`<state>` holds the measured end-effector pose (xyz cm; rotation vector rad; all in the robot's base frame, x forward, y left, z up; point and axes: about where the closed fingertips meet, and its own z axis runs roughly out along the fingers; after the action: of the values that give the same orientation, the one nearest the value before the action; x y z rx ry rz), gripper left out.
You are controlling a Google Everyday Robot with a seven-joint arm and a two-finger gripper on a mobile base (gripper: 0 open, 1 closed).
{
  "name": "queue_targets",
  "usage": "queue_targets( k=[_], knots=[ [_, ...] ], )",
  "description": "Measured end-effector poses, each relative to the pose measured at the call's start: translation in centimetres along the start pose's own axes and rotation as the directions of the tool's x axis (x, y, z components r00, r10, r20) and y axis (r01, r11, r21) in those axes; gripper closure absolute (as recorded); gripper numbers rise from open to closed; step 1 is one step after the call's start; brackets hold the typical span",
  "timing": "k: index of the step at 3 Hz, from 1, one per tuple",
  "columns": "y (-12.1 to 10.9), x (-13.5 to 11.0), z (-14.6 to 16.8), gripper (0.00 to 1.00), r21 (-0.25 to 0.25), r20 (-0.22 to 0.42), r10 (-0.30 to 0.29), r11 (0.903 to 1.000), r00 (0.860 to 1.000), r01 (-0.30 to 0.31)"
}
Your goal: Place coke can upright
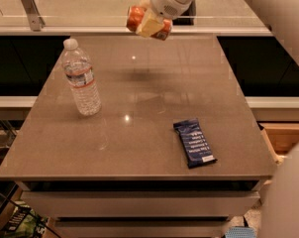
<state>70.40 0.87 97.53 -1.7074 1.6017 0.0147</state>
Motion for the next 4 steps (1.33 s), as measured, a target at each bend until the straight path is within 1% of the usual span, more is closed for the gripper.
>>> queue_targets(
  k=[1,2,3,4],
  knots=[
    [2.3,1.8,1.6,1.00,0.013,0.080,0.015,0.9998,0.997,-0.016],
    [2.3,1.8,1.6,1.00,0.013,0.080,0.015,0.9998,0.997,-0.016],
    [2.4,1.4,0.5,1.00,0.008,0.110,0.003,1.0000,0.994,-0.004],
    [2.3,1.4,-0.9,1.00,0.010,0.148,0.004,0.9999,0.989,-0.005]
  ],
)
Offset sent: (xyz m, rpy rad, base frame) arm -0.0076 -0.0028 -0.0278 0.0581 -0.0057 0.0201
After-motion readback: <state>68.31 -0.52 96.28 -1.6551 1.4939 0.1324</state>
